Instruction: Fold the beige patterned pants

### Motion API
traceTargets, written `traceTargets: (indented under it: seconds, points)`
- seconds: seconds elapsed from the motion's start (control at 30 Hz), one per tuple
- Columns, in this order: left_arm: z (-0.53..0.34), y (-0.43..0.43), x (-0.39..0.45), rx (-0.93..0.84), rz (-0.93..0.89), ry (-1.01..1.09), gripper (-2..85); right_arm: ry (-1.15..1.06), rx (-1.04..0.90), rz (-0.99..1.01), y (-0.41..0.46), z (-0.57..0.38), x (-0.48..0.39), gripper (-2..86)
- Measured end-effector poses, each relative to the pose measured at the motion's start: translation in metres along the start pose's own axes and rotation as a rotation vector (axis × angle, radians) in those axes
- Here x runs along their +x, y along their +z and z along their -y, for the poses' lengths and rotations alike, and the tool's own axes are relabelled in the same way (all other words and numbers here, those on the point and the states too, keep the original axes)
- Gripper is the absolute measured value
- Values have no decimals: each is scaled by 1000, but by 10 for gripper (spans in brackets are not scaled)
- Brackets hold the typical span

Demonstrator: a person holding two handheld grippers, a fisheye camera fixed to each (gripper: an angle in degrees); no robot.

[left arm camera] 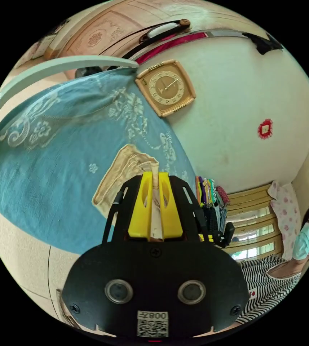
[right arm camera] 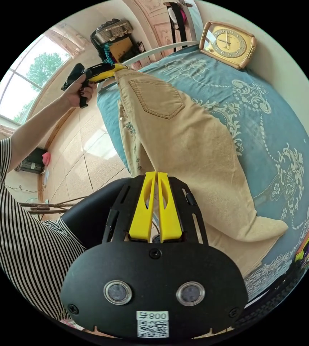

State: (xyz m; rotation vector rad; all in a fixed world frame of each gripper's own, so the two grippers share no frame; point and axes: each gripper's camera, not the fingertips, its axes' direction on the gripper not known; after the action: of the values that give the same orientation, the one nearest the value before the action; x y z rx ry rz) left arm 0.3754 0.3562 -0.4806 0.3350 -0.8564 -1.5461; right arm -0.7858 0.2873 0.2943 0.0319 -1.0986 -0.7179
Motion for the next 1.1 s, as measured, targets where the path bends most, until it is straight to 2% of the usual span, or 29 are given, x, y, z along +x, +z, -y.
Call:
traceTargets:
  seconds: [0.1, 0.4, 0.63, 0.7, 0.83, 0.93, 1.03, 1.1]
  points:
    - [-20, 5, -41, -42, 56, -124, 28, -27, -96, -15, 24, 0, -15, 5]
    - [-39, 28, -63, -73, 148, -119, 33, -50, -152, -39, 17, -10, -33, 5]
    - [-61, 27, -55, 39, 208, -110, 45, -4, -161, -39, -1, -15, -35, 6]
    - [-69, 30, -42, 57, 219, -59, 43, 11, -156, -21, -15, -18, -35, 6]
    - [-95, 70, 1, -34, 180, 105, 30, 36, -146, -1, -44, -21, -36, 6]
    - [-116, 99, 34, -36, 250, 224, 20, 51, -96, 11, -78, -28, -40, 6]
    - [-129, 141, 49, -115, 175, 250, 14, 54, -97, 15, -97, -33, -43, 6]
    - [-137, 170, 54, -198, 221, 268, 10, 54, -115, 14, -104, -35, -47, 6]
